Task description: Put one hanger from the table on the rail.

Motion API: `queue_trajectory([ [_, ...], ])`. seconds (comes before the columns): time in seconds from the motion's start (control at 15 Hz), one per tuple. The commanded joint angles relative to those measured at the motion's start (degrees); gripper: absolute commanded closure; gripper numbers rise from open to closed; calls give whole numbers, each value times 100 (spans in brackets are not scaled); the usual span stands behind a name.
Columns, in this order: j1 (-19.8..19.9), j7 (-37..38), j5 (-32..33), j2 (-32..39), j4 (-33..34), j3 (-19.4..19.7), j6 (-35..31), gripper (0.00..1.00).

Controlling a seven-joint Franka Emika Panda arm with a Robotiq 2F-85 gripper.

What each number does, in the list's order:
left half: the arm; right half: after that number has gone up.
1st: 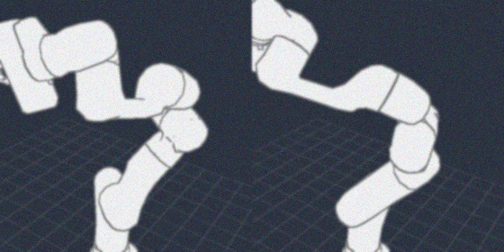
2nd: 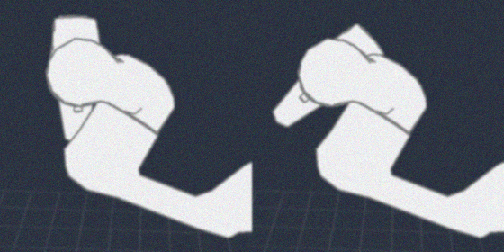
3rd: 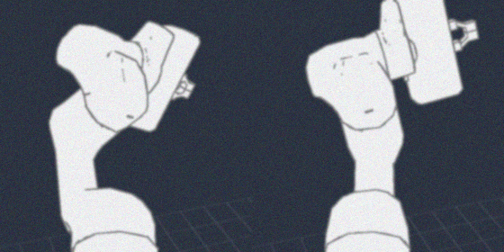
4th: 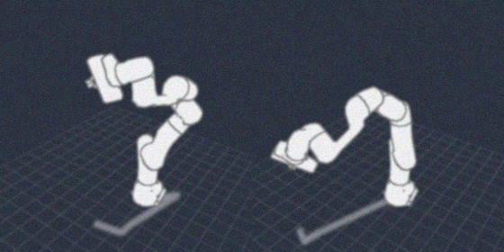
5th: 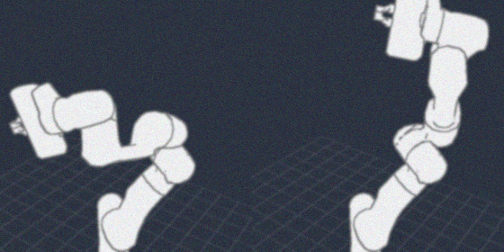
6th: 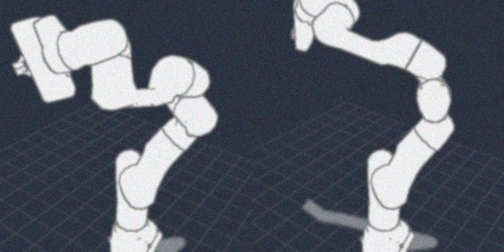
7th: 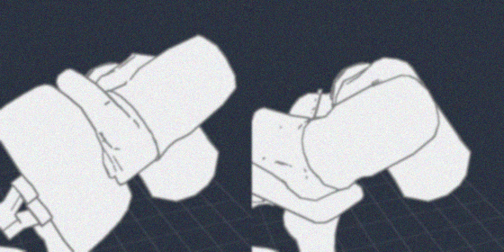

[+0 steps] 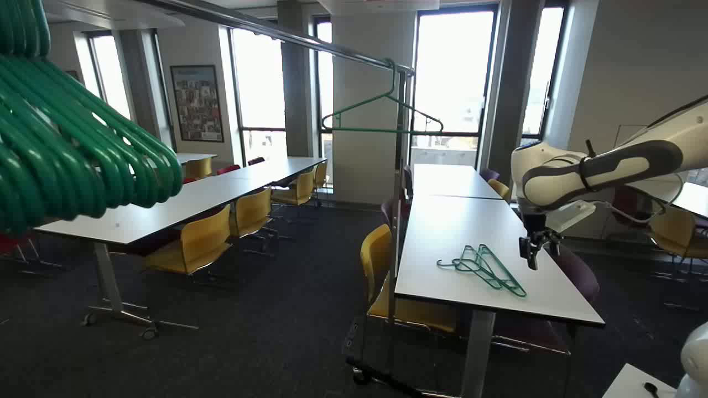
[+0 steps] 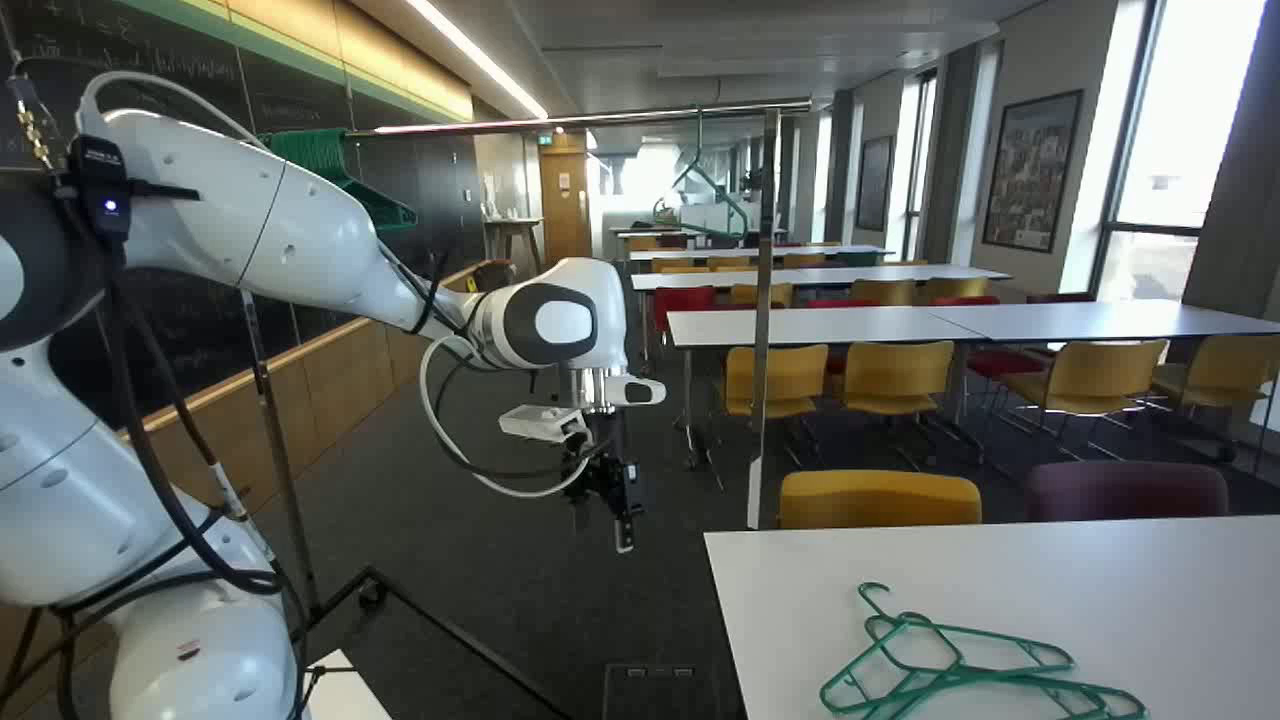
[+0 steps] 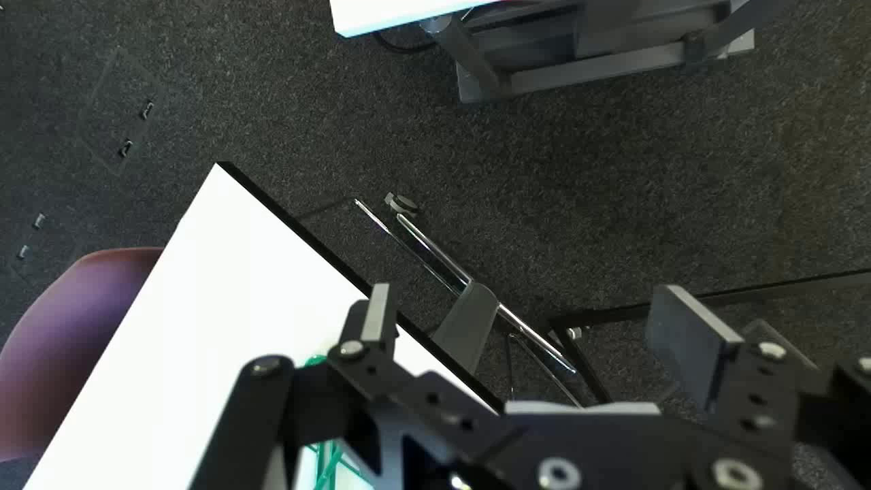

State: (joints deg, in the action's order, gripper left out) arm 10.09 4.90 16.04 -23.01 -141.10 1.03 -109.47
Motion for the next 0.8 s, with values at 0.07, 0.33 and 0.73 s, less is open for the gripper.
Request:
queue_trajectory([
  [0.07,-106,32,34,2,9,96,19,0],
  [0.33,-86,-179,493,180,-15,155,-683,0],
  [0.73,66,-696,202,1281,316,780,-2376,0],
])
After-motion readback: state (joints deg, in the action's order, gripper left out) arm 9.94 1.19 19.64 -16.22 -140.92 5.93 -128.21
